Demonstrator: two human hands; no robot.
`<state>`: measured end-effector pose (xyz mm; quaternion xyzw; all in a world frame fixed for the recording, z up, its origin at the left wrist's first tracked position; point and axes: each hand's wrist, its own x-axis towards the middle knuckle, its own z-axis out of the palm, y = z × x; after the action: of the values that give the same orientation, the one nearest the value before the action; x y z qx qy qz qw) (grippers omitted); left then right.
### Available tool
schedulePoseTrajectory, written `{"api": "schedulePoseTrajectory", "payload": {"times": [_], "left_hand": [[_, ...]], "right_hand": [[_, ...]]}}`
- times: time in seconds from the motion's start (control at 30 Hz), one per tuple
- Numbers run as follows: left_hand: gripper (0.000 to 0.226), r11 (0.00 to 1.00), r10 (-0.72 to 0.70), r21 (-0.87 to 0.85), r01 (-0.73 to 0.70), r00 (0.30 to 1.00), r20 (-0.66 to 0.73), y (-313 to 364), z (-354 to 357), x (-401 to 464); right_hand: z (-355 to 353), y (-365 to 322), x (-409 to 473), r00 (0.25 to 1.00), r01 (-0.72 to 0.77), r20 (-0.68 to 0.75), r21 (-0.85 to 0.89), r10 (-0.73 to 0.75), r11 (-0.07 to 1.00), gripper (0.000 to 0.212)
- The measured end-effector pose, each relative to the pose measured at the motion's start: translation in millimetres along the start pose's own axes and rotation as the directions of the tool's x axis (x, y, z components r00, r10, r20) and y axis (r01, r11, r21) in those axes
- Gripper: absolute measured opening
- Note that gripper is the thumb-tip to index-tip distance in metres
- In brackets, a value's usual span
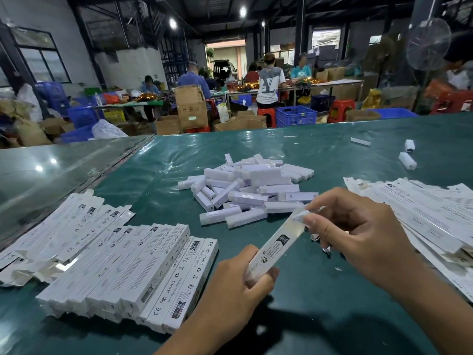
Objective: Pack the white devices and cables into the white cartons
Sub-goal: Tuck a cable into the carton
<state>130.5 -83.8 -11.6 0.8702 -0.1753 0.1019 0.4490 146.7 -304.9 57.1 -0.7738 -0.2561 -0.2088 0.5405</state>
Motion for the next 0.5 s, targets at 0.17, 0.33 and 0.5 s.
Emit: {"api": "schedulePoseTrajectory", "payload": {"times": [0.17, 0.33, 0.5], "left_hand": [[0.026, 1.000, -0.003, 0.014, 0.003, 1.000, 0.020, 0.7, 0.2, -0.5], [0.027, 0.998, 0.013, 0.057, -0.015, 0.999, 0.031, 1.6, 1.3, -1.2], [0.026, 0.999, 0.014, 0.050, -0.016, 0.999, 0.040, 3.0, 1.3, -2.2]], "right_hand": [[-0.1, 2.4, 0.1, 1.000, 0.009, 0.021, -0.045, -0.008, 0.999, 0.014], [4.1, 4.6, 0.6, 0.999, -0.035, 0.013, 0.028, 0.034, 0.999, 0.014], [2.2, 4.5, -0.2, 0.996, -0.029, 0.087, 0.055, 0.024, 0.998, 0.013]]}}
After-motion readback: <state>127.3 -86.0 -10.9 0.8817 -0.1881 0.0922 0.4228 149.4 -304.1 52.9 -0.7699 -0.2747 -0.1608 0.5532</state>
